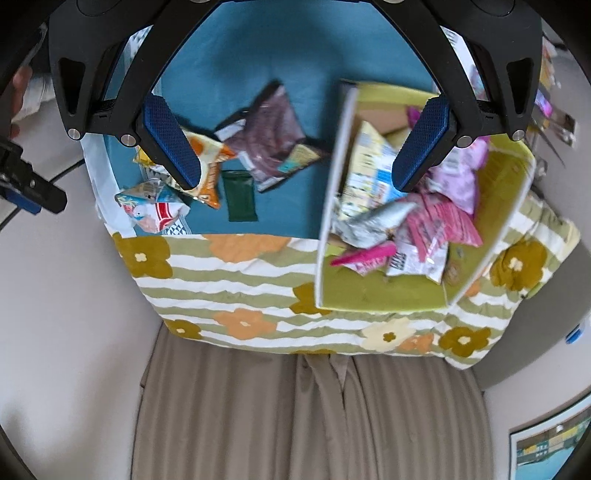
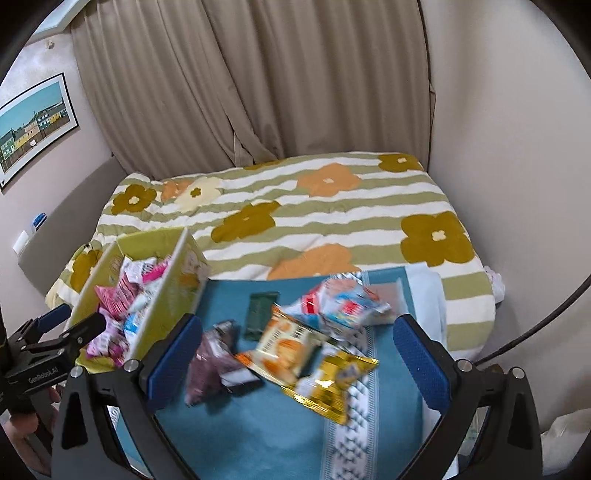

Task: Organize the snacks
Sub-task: 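Move both tools back over the remaining snacks on the cloth, then grasp the brown packet with the left tool while the right tool grasps the gold packet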

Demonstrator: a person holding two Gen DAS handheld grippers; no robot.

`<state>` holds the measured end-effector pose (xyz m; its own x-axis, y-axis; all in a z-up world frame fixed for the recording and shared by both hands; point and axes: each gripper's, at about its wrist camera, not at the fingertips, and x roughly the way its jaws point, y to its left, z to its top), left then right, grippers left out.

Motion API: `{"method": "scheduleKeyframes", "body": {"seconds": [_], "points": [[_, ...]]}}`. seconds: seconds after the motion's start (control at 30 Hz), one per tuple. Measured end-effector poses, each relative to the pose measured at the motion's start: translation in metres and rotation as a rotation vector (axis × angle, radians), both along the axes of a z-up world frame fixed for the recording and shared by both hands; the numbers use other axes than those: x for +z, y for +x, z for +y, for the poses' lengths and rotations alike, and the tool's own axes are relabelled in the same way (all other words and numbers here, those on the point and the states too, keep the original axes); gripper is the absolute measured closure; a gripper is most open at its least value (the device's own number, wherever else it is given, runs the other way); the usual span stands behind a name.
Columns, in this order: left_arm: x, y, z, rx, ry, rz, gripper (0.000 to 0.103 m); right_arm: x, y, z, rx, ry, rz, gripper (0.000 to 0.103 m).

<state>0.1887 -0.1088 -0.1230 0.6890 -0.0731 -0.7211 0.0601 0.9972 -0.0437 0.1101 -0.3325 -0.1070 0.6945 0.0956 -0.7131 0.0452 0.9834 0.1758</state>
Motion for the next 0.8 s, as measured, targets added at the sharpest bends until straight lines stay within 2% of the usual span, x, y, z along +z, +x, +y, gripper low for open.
{"method": "scheduleKeyframes", "body": {"seconds": [0.17,0.37,0.57,0.73,0.8], "points": [[-0.026,0.0,-0.033,0.081,0.016,0.013,0.0,-0.025,0.003,-0.026,0.027,0.05,0.049,0.0],[-0.071,0.023,-0.057,0.216,0.048,0.039,0.0,-0.066,0.013,-0.041,0.038,0.104,0.111,0.0],[-0.114,0.049,-0.062,0.284,0.089,0.104,0.0,-0.107,0.027,-0.047,0.015,0.171,0.172,0.0],[-0.144,0.064,-0.054,0.321,0.08,0.154,0.0,-0.135,0.037,-0.05,-0.006,0.204,0.215,0.0],[-0.154,0.067,-0.051,0.328,0.071,0.172,0.008,-0.145,0.041,-0.05,-0.007,0.206,0.231,0.0]]}}
